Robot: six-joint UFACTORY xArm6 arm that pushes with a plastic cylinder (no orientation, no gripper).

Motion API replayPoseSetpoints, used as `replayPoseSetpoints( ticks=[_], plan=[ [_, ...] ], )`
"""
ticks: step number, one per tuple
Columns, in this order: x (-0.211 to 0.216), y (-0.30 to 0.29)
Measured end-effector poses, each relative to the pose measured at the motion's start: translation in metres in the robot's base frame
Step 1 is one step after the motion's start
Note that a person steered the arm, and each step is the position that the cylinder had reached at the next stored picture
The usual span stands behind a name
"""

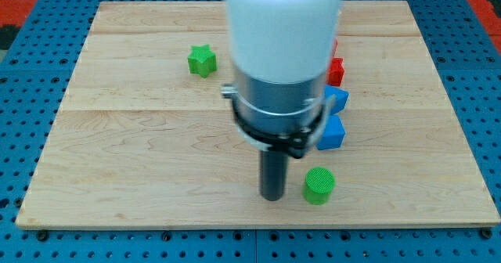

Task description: Push green circle below blue cube

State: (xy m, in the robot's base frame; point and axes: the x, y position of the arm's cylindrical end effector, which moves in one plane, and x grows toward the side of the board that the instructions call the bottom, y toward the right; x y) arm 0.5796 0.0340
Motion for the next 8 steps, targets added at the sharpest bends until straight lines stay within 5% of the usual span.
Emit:
replayPoseSetpoints(
  ticks=[2,7,8],
  plan=[
    [0.038,0.02],
    [-0.006,0.042],
    [-0.039,-0.055]
  ],
)
